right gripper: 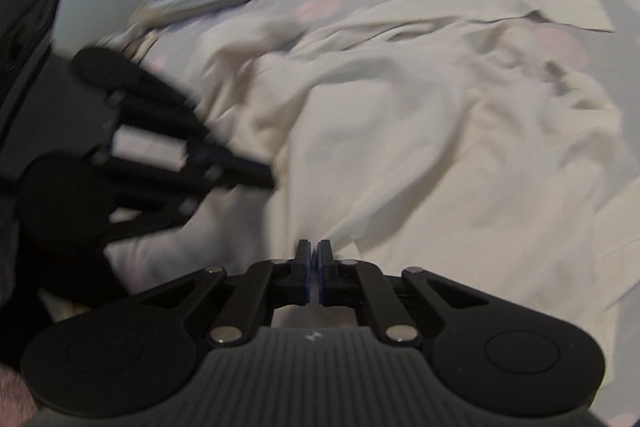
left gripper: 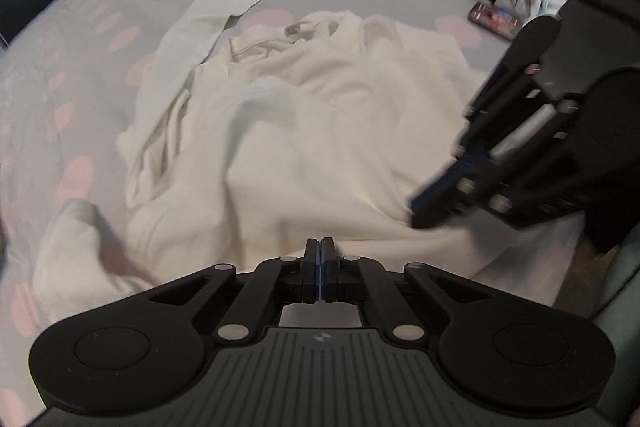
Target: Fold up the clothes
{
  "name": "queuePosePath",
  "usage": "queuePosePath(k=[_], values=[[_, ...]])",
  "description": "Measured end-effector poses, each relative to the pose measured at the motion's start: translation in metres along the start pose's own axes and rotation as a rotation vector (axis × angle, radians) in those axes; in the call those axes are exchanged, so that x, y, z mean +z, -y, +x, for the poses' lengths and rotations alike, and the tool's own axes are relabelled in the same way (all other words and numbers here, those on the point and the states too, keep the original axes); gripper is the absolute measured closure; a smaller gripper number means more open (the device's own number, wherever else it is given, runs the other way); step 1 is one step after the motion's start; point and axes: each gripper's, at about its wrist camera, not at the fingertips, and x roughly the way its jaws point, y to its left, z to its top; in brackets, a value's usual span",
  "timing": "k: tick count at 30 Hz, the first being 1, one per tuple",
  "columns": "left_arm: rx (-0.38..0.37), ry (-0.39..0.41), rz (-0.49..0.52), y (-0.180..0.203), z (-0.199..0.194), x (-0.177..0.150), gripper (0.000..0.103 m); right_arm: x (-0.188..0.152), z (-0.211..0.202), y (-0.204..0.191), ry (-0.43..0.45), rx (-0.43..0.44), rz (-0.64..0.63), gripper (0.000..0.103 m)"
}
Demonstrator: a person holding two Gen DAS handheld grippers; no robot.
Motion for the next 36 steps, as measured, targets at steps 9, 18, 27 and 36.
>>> queuePosePath(k=[9,18,27,36], values=[[0.158,0.036,0.012,-0.007,-0.023,-0.007,0.054,-0.028,0.021,-0.051,-0.178,0.063,-0.163,0.101],[0.192,0.054,0.074,-0.008,-0.028,-0.017,0.043,-0.023,-0.002,-0.04,-0.077,-0.019,-0.107,0.076],[0.252,0.042,0.2,-0.001,-0.009,-0.025,0.039,-0.016,-0.013,-0.041,0.007,-0.058,-0.13,0.055],[0.263,-0.057,0.283,0.01,0.027,-0.035,0.041,0.004,-0.012,-0.023,0.099,-0.158,-0.032,0.029]])
